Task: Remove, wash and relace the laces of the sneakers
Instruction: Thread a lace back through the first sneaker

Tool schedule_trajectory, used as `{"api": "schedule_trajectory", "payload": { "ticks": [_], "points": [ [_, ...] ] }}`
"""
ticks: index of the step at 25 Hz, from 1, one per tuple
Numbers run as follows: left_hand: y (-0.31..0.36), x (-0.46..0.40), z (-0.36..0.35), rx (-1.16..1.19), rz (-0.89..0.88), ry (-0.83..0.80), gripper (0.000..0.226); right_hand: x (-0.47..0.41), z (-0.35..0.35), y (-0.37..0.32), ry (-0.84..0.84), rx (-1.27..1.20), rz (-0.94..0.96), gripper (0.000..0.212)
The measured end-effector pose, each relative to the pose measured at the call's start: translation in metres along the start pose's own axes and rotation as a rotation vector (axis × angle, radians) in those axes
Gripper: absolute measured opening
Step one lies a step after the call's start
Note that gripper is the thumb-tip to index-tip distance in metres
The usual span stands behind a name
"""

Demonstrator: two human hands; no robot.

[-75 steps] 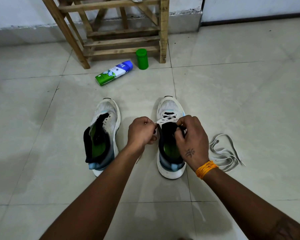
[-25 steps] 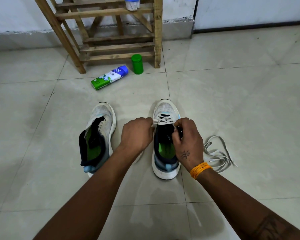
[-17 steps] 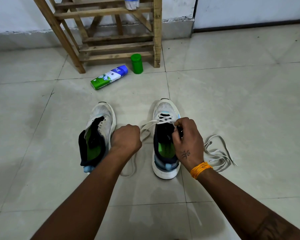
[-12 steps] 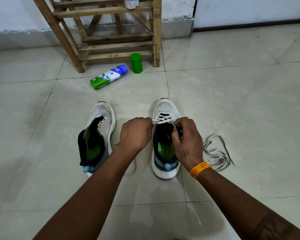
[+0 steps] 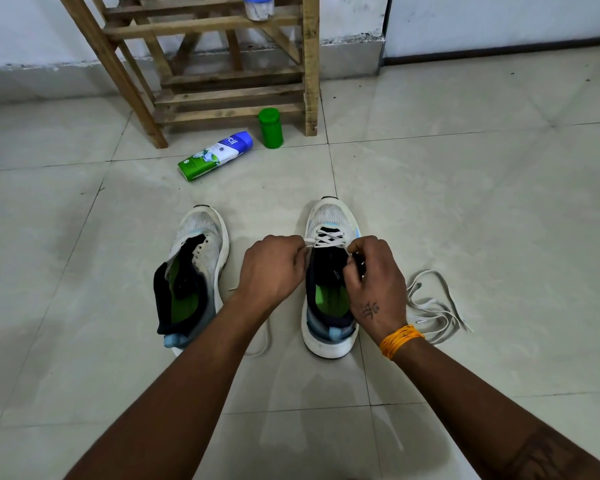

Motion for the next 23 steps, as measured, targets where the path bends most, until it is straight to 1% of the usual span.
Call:
{"api": "schedule_trajectory", "payload": {
  "ticks": [4, 7, 10, 11, 13, 14, 17, 18, 21, 23],
  "points": [
    [-0.008, 0.007, -0.011, 0.252, 0.232, 0.042, 0.017, 0.001, -0.001, -0.002, 0.006, 0.012, 0.005, 0.016],
    [-0.003, 0.006, -0.013, 0.600, 0.395, 0.141, 0.017, 0.001, -0.001, -0.002, -0.002, -0.003, 0.003, 0.017],
    [0.003, 0.004, -0.020, 0.887, 0.579, 0.201, 0.027, 0.001, -0.001, -0.002, -0.011, 0.000, -0.007, 0.016],
    [0.005, 0.001, -0.022, 0.947, 0.626, 0.224, 0.025, 0.001, -0.001, -0.003, -0.012, 0.002, -0.007, 0.016],
    [0.008, -0.006, -0.019, 1.019, 0.698, 0.293, 0.013, 0.001, -0.001, -0.004, -0.019, 0.004, -0.002, 0.016],
    [0.009, -0.010, -0.016, 1.051, 0.725, 0.336, 0.008, 0.001, 0.000, -0.004, -0.022, 0.010, -0.001, 0.016],
    [0.012, -0.015, -0.005, 1.099, 0.754, 0.451, 0.014, 0.001, 0.002, -0.002, -0.016, 0.028, 0.000, 0.017],
    [0.014, -0.015, -0.004, 1.108, 0.757, 0.443, 0.016, 0.001, 0.003, -0.002, -0.013, 0.031, -0.006, 0.017],
    [0.023, -0.016, -0.003, 1.150, 0.741, 0.339, 0.020, 0.001, 0.002, -0.003, -0.025, 0.044, 0.001, 0.016],
    [0.026, -0.020, 0.001, 1.194, 0.727, 0.317, 0.017, 0.001, 0.001, -0.005, -0.032, 0.074, 0.016, 0.016]
  ]
}}
Point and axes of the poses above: each hand's wrist, its own x-axis away from the middle knuckle, its own z-axis out of the back of the hand, y = z × x, the point moved 3 cm from there along -x, towards the middle knuckle, and after that the axes turned 12 degrees about -z, right-handed, at the moved point
